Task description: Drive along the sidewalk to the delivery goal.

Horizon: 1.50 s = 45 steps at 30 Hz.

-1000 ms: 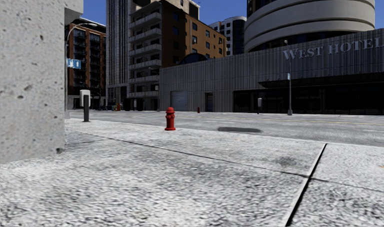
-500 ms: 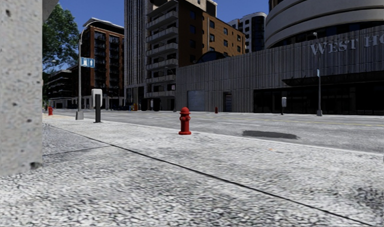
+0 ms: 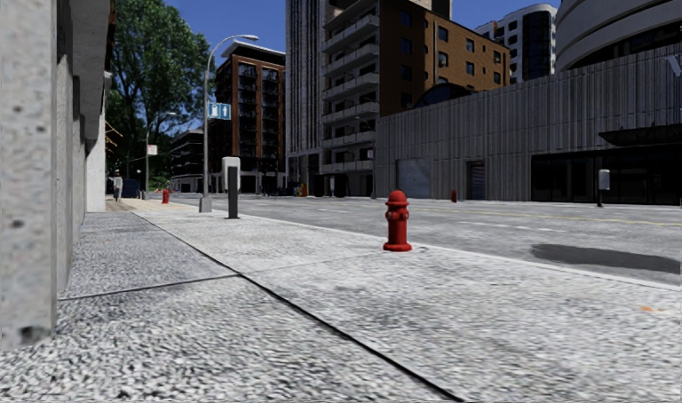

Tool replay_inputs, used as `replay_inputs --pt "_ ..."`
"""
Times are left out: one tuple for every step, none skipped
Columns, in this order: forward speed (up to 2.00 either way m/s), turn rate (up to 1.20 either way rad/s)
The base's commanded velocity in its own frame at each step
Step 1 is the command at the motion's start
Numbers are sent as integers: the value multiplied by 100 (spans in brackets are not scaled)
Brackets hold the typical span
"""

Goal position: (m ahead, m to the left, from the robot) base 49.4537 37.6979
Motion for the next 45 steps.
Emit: replay_inputs --pt "200 47" --pt "200 45" --pt "200 43" --pt "200 43" --pt "200 43" --pt "200 43" --pt "200 43" --pt "200 43" --pt "200 43" --pt "200 43" --pt "200 43" --pt "200 43" --pt "200 43" --pt "200 43" --pt "200 43" --pt "200 43" --pt "200 43" --pt "200 43" --pt "200 43" --pt "200 43" --pt "200 43" --pt "200 43" --pt "200 43" --pt "200 43" --pt "200 43" --pt "200 43" --pt "200 43" --pt "200 43" --pt "200 43" --pt "200 43" --pt "200 43" --pt "200 43" --pt "200 43" --pt "200 43" --pt "200 42" --pt "200 42" --pt "200 42" --pt "200 41" --pt "200 40" --pt "200 40" --pt "200 40" --pt "200 39" --pt "200 39" --pt "200 39" --pt "200 39"
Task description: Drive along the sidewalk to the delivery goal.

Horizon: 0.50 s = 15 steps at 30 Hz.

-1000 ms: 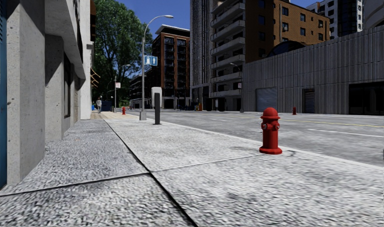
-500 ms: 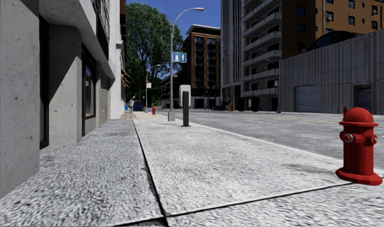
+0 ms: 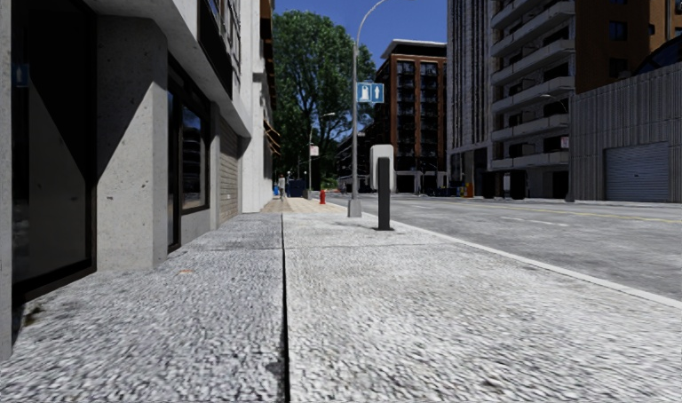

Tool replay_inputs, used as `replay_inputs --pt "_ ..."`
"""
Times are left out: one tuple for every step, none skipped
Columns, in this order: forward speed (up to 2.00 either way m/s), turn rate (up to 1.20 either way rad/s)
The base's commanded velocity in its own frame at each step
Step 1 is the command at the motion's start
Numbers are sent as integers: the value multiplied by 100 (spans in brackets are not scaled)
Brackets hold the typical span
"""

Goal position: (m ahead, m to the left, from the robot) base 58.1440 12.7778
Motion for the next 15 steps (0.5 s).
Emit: replay_inputs --pt "200 39" --pt "200 39" --pt "200 39" --pt "200 39" --pt "200 39" --pt "200 39" --pt "200 39" --pt "200 39" --pt "200 39" --pt "200 39" --pt "200 39" --pt "200 39" --pt "200 39" --pt "200 39" --pt "200 39"
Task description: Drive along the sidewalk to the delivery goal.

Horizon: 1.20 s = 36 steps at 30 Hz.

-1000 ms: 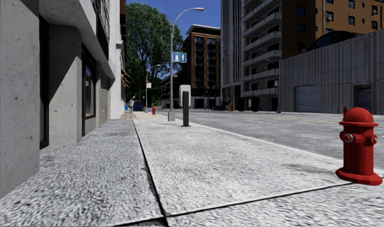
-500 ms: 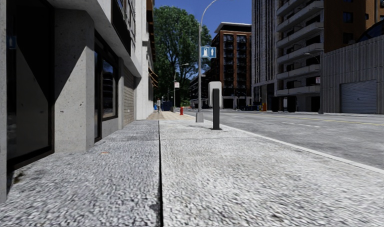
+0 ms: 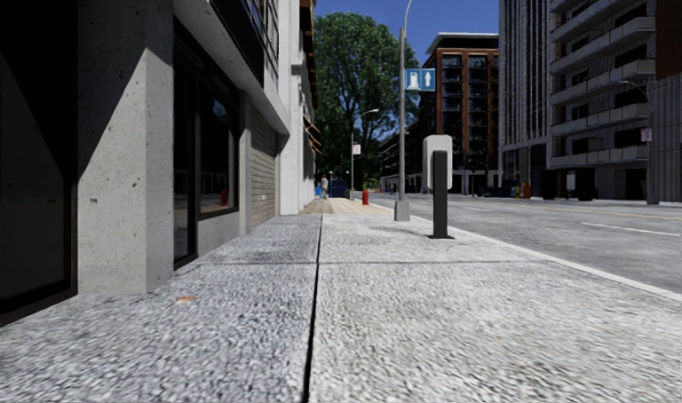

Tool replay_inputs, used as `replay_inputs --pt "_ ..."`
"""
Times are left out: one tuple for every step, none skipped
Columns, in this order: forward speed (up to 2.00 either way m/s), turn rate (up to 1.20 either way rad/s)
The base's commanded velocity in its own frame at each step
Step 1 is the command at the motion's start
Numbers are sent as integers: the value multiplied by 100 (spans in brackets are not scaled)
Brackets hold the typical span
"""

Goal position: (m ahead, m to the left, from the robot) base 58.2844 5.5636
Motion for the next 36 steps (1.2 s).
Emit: replay_inputs --pt "200 39" --pt "200 38" --pt "200 38" --pt "200 29" --pt "200 0" --pt "200 0" --pt "200 0" --pt "200 0" --pt "200 0" --pt "200 0" --pt "200 0" --pt "200 0" --pt "200 0" --pt "200 0" --pt "200 0" --pt "200 0" --pt "200 0" --pt "200 0" --pt "200 0" --pt "200 0" --pt "200 0" --pt "200 0" --pt "200 0" --pt "200 0" --pt "200 0" --pt "200 0" --pt "200 0" --pt "200 0" --pt "200 0" --pt "200 0" --pt "200 0" --pt "200 0" --pt "200 0" --pt "200 0" --pt "200 0" --pt "200 0"
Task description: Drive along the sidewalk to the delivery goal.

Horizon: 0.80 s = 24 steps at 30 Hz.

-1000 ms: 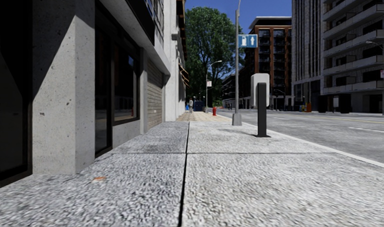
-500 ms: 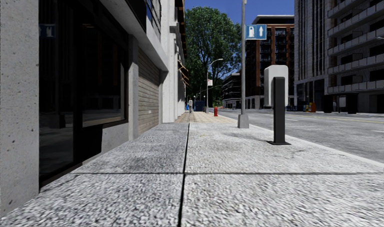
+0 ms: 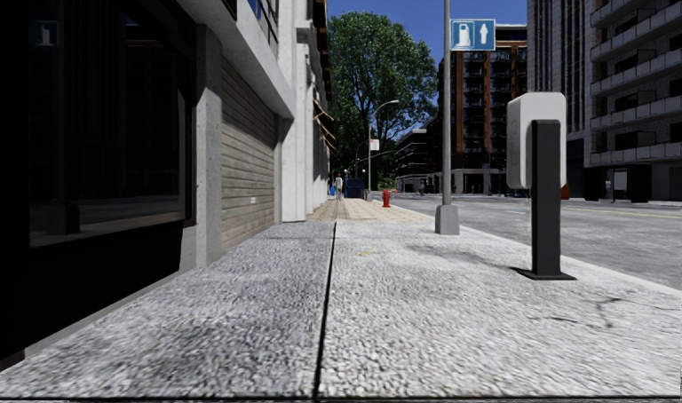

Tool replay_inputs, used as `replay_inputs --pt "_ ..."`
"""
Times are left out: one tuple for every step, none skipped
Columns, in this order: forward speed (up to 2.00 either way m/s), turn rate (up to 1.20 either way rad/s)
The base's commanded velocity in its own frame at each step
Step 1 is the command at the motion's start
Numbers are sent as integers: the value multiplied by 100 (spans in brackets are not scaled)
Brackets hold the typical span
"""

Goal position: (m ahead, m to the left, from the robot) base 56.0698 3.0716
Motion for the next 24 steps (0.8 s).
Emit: replay_inputs --pt "200 0" --pt "200 0" --pt "200 0" --pt "200 0" --pt "200 0" --pt "200 0" --pt "200 0" --pt "200 0" --pt "200 0" --pt "200 0" --pt "200 0" --pt "200 0" --pt "200 0" --pt "200 0" --pt "200 0" --pt "200 0" --pt "200 0" --pt "200 0" --pt "200 0" --pt "200 0" --pt "200 0" --pt "200 0" --pt "200 0" --pt "200 0"
